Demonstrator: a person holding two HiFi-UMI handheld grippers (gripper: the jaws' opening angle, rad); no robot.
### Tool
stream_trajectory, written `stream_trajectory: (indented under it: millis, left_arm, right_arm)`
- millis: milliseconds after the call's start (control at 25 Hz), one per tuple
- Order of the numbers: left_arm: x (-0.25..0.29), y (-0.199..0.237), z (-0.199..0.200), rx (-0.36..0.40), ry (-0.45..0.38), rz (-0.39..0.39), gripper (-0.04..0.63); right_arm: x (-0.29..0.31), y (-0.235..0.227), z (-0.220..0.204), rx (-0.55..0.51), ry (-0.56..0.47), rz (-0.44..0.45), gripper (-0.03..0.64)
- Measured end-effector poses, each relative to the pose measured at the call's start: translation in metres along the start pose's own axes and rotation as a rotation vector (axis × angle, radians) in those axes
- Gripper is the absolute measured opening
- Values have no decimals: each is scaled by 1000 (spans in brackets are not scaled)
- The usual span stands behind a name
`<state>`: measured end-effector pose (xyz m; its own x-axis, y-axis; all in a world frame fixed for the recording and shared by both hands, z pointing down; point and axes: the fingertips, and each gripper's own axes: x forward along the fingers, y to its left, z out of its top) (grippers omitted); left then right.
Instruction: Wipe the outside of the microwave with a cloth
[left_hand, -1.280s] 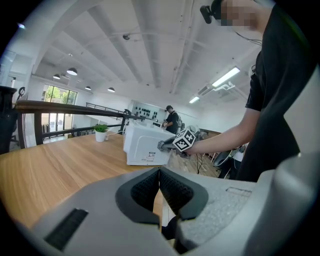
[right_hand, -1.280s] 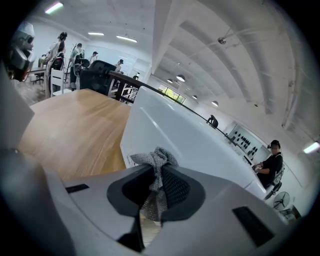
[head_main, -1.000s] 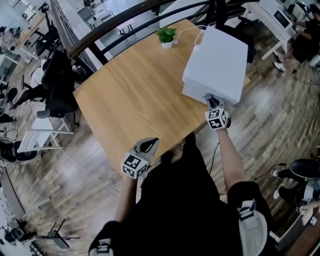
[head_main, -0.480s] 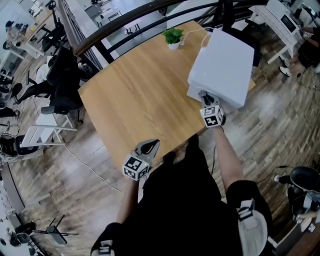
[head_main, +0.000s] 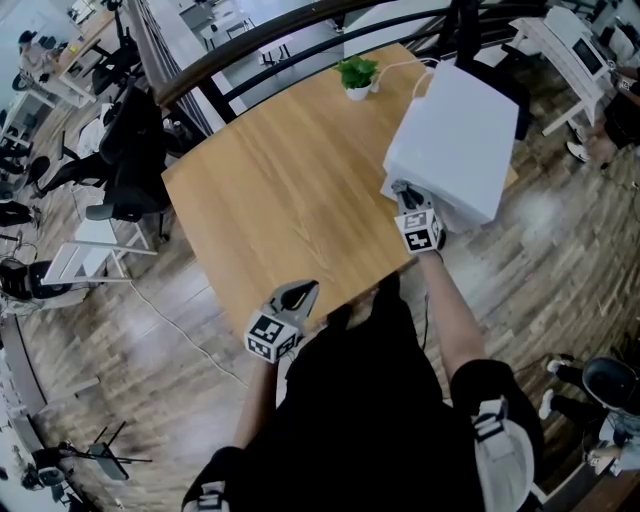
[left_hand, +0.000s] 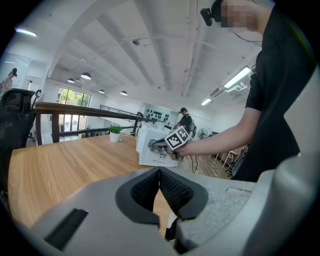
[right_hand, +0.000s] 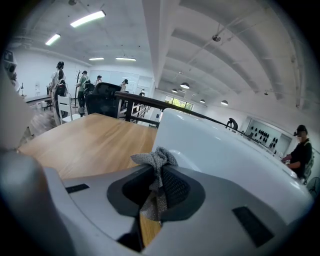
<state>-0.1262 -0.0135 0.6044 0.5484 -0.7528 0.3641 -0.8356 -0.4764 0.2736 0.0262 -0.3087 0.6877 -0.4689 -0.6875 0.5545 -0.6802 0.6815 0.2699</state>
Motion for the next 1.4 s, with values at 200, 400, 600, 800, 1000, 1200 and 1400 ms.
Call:
stream_trajectory:
  millis: [200, 400, 600, 800, 1000, 1200, 1400]
  left_arm:
    - [-2, 6, -3, -6, 5, 14, 3]
    - [-7, 12, 0, -6, -4, 34, 3]
    - [-14, 19, 1, -10, -16, 61, 3]
    - [-21, 23, -1, -55, 12, 90, 3]
    - [-21, 25, -2, -54, 5, 101, 3]
    - [-20, 30, -1, -42, -5, 104, 3]
    - [-18, 31, 2, -40, -1, 95, 3]
  right_arm:
    - [12, 10, 5, 19, -6, 19, 43]
    - [22, 19, 11, 50, -9, 37, 43]
    - [36, 28, 7, 50, 10, 53, 43]
    - [48, 33, -5, 59, 47, 65, 43]
    - [55, 37, -11, 61, 66, 75, 43]
    - [62, 42, -20, 56, 91, 73, 43]
    - [60, 36, -37, 102, 122, 56, 43]
